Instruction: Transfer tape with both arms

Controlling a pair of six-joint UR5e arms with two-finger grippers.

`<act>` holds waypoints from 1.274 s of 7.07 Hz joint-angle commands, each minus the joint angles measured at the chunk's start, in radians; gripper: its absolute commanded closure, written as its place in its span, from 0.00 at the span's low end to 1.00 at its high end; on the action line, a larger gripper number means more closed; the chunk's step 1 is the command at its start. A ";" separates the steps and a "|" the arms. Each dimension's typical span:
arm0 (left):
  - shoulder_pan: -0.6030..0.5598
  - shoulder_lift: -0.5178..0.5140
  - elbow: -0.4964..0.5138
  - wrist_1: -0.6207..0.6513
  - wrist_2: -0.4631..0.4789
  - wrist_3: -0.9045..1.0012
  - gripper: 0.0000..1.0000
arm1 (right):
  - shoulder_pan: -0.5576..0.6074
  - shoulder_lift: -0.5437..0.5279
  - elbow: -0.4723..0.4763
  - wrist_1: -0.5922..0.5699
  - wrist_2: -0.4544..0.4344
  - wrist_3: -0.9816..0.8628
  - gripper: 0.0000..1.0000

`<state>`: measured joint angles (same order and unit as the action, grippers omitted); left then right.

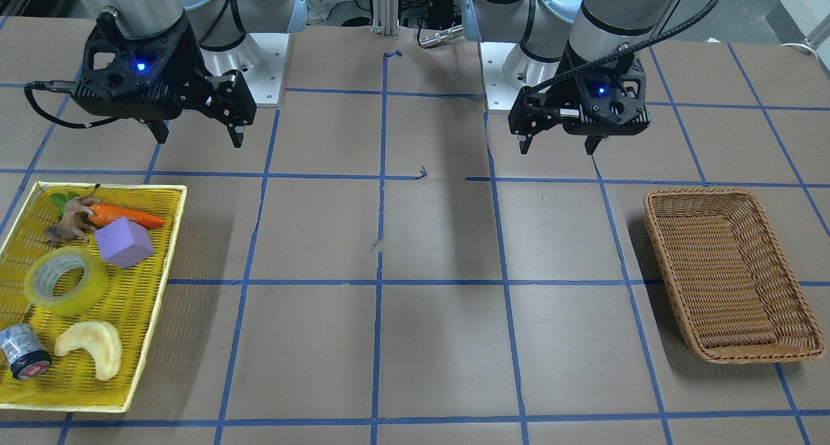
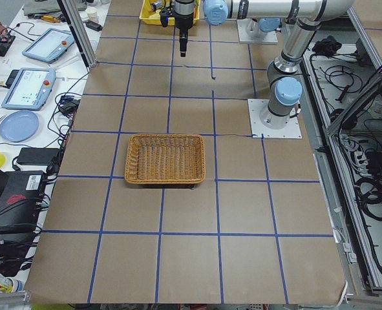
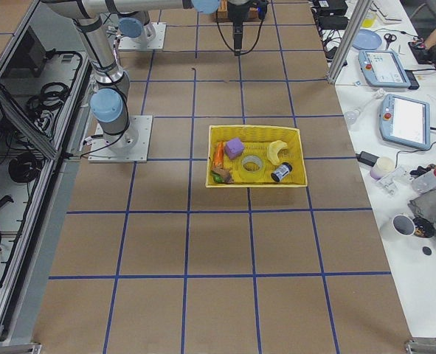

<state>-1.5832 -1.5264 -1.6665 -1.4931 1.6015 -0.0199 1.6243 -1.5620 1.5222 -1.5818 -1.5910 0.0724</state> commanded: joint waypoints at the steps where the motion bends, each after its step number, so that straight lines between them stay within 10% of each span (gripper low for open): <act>1: 0.000 0.000 -0.001 0.001 0.000 0.000 0.00 | -0.006 0.002 0.001 -0.004 -0.001 -0.049 0.00; 4: 0.002 0.002 0.002 0.001 0.000 0.001 0.00 | -0.046 0.077 -0.078 0.037 -0.006 -0.149 0.00; 9: 0.002 0.003 -0.001 0.001 0.009 0.001 0.00 | -0.438 0.284 -0.073 -0.085 -0.024 -0.910 0.00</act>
<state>-1.5813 -1.5234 -1.6667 -1.4930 1.6081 -0.0184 1.2765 -1.3341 1.4352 -1.6042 -1.6144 -0.6606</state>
